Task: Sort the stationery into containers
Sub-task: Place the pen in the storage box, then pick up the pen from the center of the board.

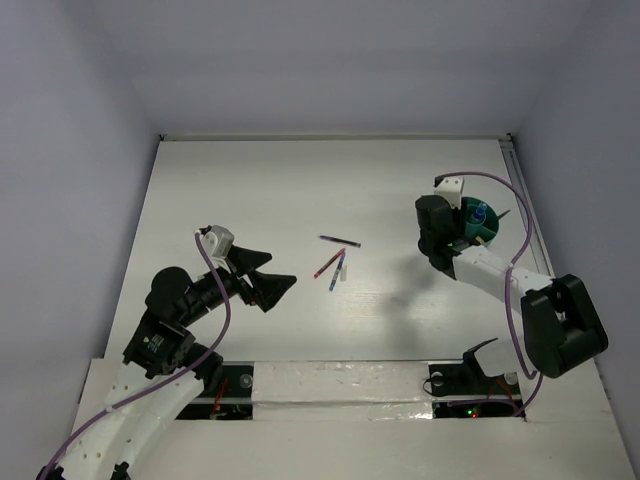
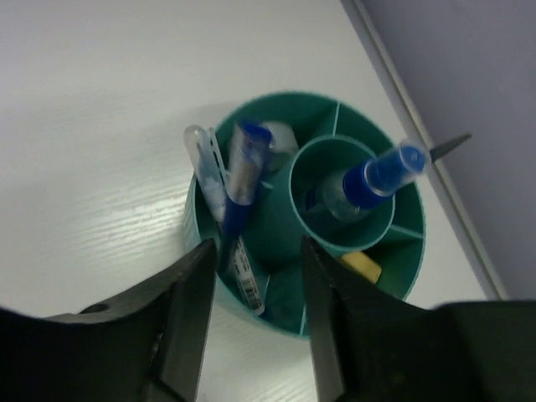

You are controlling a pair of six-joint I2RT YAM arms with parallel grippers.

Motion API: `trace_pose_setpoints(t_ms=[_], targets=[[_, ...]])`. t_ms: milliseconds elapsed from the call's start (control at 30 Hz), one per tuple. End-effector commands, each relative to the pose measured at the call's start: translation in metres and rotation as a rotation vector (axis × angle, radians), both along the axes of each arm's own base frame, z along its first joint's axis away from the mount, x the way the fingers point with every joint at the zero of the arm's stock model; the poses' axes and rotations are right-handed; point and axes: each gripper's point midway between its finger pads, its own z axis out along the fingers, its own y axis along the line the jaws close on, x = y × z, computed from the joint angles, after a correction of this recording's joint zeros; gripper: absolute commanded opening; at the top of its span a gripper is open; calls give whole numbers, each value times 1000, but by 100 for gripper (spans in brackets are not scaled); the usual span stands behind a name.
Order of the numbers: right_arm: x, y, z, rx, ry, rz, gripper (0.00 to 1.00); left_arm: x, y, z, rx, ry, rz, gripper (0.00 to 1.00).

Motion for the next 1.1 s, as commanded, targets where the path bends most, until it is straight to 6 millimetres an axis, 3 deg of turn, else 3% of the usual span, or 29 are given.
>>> trace_pose_setpoints(t_ms=[0, 167, 200, 333, 400, 467, 500, 533, 600, 667, 700, 767, 800, 900, 933, 1033, 1067], targets=[[-10, -5, 9, 63, 11, -79, 57, -3, 1, 26, -29, -72, -3, 99], [-16, 2, 35, 165, -33, -45, 61, -1, 2, 26, -27, -68, 6, 99], [-18, 10, 49, 220, -63, 1, 62, 0, 2, 25, -26, -67, 11, 99], [-27, 37, 77, 355, -98, 179, 61, 2, 2, 23, -22, -59, 20, 99], [-33, 59, 78, 445, -70, 281, 57, 4, 2, 22, -17, -50, 26, 99], [-39, 76, 75, 510, -21, 351, 39, 7, 2, 19, -10, -39, 35, 99], [-44, 98, 72, 572, 16, 429, 32, 10, 3, 17, -6, -31, 46, 99], [-47, 109, 68, 597, 40, 465, 12, 11, 3, 15, -2, -25, 50, 99], [-55, 142, 59, 643, 106, 571, 5, 15, 2, 11, 10, -8, 59, 99], [-56, 162, 58, 661, 124, 643, 3, 21, 3, 7, 22, 9, 82, 99], [-61, 181, 52, 678, 169, 730, 3, 25, 3, 2, 36, 28, 91, 99], [-62, 200, 54, 687, 185, 817, 6, 31, 3, -5, 56, 52, 111, 99], [-58, 213, 58, 639, 191, 901, 12, 38, 4, -10, 73, 70, 130, 99], [-56, 225, 48, 618, 249, 963, 26, 48, 6, -20, 99, 101, 154, 99], [-52, 232, 48, 612, 266, 994, 36, 54, 10, -21, 102, 109, 179, 99], [-52, 249, 46, 600, 305, 1085, 54, 66, 19, -27, 109, 129, 224, 99], [-50, 252, 37, 593, 331, 1092, 56, 68, 19, -27, 109, 134, 228, 99]])
